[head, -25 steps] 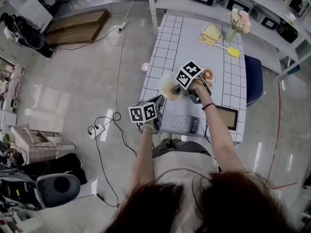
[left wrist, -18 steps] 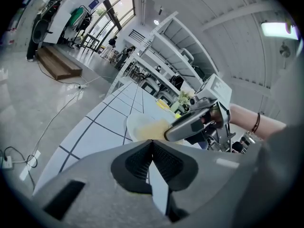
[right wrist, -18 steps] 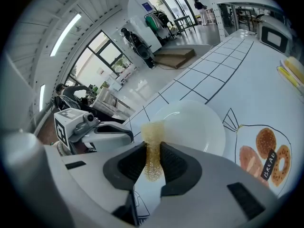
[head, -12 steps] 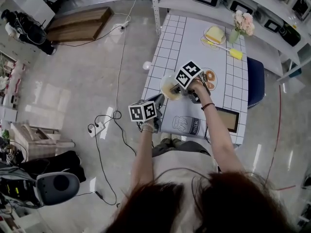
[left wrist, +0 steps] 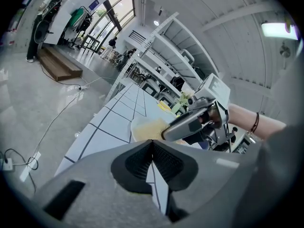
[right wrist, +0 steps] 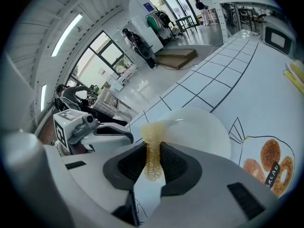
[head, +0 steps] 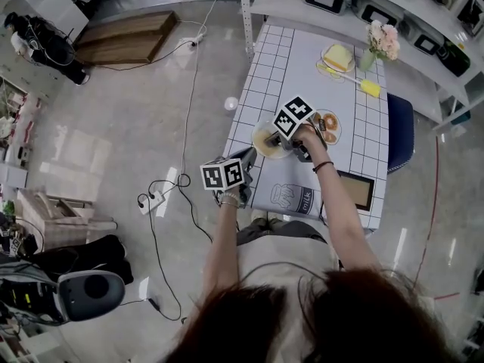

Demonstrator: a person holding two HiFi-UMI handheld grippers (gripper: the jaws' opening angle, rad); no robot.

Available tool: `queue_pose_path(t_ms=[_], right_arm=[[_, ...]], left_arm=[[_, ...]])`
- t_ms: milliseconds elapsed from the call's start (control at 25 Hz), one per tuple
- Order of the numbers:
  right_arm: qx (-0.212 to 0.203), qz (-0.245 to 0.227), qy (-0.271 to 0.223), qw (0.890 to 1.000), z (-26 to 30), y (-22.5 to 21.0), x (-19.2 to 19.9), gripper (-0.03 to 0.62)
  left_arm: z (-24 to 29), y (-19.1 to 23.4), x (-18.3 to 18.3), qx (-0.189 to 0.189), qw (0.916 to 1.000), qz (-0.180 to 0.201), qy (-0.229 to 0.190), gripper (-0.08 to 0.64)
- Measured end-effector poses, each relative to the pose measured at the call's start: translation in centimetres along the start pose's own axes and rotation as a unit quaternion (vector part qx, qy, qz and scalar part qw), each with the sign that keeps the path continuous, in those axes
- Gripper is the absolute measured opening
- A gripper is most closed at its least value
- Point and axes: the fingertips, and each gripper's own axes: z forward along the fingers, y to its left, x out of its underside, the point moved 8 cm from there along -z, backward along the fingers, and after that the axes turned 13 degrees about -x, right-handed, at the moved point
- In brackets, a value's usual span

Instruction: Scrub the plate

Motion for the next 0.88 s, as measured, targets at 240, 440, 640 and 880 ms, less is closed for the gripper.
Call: queue_pose_path(t_ms=[240,440,640,880], right_arm=[[0.007,-0.001,-0.005,1.000,0.1,-0.3,-1.0,0.080],[0.008,-0.003,-0.009,1.000,0.2,-0.6,-1.4,0.080],[0.014,-0.005,-0.014,1.000,0.0,-1.0,-2.0,0.080],[0.017,-0.004,-0.018,1.000,-0.1,-1.5,-2.7,0.080]], left_arm=[[-0.2,0.6,-0.8,-0.002,1.0000,-0.004,-0.008,0.011],[-0.1,0.8,-0.8,-0.002,1.0000,-0.003,-0.007,0.011],[0.2,0.9,-1.1,-0.001,1.0000,-0.002,-0.006,0.011],[0.4,1.1,-1.5,0.001,1.0000,0.003,-0.007,0.011]])
